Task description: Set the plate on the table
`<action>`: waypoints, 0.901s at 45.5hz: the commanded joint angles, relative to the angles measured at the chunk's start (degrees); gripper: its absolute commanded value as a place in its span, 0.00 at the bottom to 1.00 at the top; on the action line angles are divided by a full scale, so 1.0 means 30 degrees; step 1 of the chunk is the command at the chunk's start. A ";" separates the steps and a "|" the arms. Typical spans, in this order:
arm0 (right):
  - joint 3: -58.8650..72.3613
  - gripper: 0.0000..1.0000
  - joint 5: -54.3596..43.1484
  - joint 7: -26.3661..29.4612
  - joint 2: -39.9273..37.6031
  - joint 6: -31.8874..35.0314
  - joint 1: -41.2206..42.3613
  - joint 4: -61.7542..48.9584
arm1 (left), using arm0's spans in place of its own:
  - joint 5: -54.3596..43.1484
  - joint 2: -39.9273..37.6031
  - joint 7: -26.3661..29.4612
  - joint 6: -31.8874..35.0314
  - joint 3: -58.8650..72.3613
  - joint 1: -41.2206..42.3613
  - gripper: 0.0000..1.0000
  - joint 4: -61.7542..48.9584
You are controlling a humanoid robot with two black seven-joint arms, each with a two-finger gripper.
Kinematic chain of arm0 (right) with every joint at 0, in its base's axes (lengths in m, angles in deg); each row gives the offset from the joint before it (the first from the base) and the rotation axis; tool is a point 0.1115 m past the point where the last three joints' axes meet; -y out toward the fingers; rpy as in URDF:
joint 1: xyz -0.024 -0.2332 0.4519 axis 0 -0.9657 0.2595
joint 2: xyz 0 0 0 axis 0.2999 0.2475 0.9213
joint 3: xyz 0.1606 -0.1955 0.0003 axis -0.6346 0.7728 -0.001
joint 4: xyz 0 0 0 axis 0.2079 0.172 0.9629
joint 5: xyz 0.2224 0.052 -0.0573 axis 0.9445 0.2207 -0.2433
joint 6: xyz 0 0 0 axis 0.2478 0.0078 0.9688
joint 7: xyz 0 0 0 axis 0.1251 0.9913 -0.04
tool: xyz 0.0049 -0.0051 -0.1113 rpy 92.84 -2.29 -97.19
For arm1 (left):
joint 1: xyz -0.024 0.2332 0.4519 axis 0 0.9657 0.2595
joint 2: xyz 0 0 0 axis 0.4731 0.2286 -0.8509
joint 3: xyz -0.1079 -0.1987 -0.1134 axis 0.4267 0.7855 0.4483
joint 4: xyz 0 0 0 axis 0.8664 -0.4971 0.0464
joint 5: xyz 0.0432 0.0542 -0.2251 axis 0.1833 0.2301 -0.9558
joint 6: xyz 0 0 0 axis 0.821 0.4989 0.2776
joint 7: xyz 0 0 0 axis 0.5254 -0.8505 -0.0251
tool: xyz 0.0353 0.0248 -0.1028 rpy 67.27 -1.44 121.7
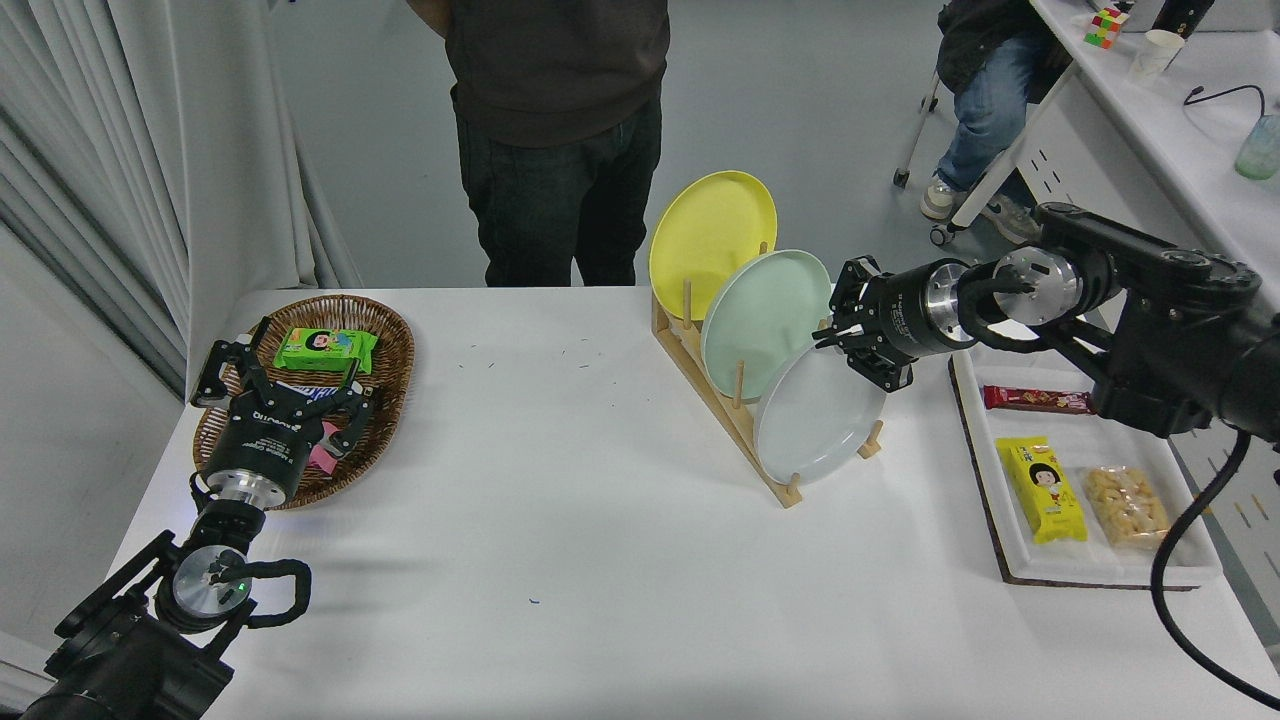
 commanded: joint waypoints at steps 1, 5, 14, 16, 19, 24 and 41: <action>0.0090 0.01 -0.0002 0.0001 -0.0002 0.0017 0.0024 0.0000 | -0.0002 0.0000 0.0000 0.0000 0.0000 -0.0010 0.98 0.0000; 0.0120 0.01 0.0057 -0.0028 -0.0002 0.0017 0.0112 0.0000 | -0.0002 0.0000 0.0000 0.0000 0.0000 -0.0010 0.98 0.0000; 0.0149 0.00 0.0086 0.0001 -0.0002 -0.0012 0.0347 -0.0117 | -0.0002 0.0000 0.0000 0.0000 0.0000 0.0019 0.98 0.0000; 0.0149 0.00 0.0086 0.0001 -0.0002 -0.0012 0.0347 -0.0117 | -0.0002 0.0000 0.0000 0.0000 0.0000 -0.0010 0.98 0.0000; 0.0149 0.00 0.0086 -0.0028 -0.0002 -0.0012 0.0347 -0.0117 | 0.0027 0.0000 0.0000 0.0000 0.0000 -0.0010 0.98 0.0000; 0.0179 0.00 0.0086 -0.0028 -0.0002 0.0017 0.0347 -0.0059 | 0.0027 0.0000 0.0000 0.0000 0.0000 -0.0010 0.98 0.0000; 0.0120 0.00 0.0116 0.0001 -0.0002 0.0017 0.0434 -0.0088 | -0.0002 0.0000 0.0000 0.0000 0.0000 0.0019 0.98 0.0000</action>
